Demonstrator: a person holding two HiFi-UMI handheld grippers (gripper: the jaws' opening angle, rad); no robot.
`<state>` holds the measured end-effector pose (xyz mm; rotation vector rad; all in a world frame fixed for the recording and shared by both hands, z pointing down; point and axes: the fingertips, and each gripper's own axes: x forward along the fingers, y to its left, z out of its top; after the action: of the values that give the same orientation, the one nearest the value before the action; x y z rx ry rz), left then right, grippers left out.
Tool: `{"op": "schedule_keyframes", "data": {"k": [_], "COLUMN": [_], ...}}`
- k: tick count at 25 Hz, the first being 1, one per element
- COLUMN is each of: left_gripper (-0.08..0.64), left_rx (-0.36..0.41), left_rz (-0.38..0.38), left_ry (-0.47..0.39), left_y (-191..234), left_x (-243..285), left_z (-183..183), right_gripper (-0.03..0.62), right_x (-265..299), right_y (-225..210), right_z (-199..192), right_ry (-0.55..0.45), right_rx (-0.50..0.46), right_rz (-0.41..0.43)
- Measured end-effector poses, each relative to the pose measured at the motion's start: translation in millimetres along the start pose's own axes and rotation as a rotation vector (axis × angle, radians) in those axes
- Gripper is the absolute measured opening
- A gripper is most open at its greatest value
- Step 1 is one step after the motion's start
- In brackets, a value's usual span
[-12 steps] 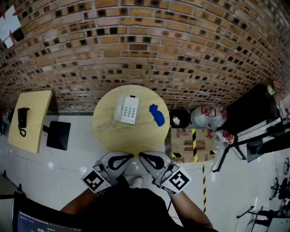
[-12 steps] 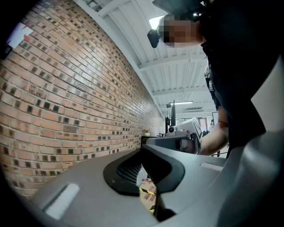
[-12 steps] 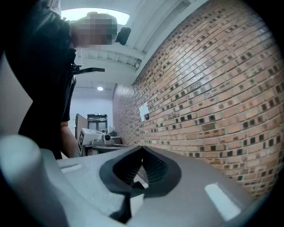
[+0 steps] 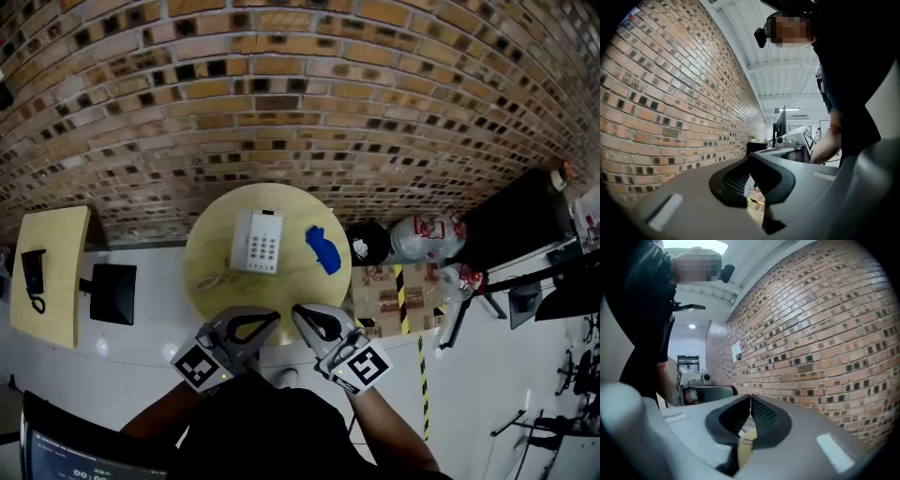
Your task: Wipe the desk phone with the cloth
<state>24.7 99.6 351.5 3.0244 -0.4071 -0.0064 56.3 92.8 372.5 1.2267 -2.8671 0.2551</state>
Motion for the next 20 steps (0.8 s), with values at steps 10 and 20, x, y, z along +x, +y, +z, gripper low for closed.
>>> {"op": "schedule_keyframes", "data": {"k": [10, 20], "left_gripper": [0.002, 0.008], "left_rx": [-0.057, 0.000], "left_rz": [-0.075, -0.174], "left_ry": [0.054, 0.073], "left_y": [78.1, 114.5], "left_x": [18.7, 20.8], "left_z": [-27.8, -50.5], "right_gripper": [0.129, 0.238], "right_x": [62.0, 70.3], "right_y": [-139.4, -275.9], "right_z": [-119.7, -276.3], "right_ry": [0.263, 0.657], "right_rx": [0.074, 0.181], "right_rz": [-0.248, -0.438]}}
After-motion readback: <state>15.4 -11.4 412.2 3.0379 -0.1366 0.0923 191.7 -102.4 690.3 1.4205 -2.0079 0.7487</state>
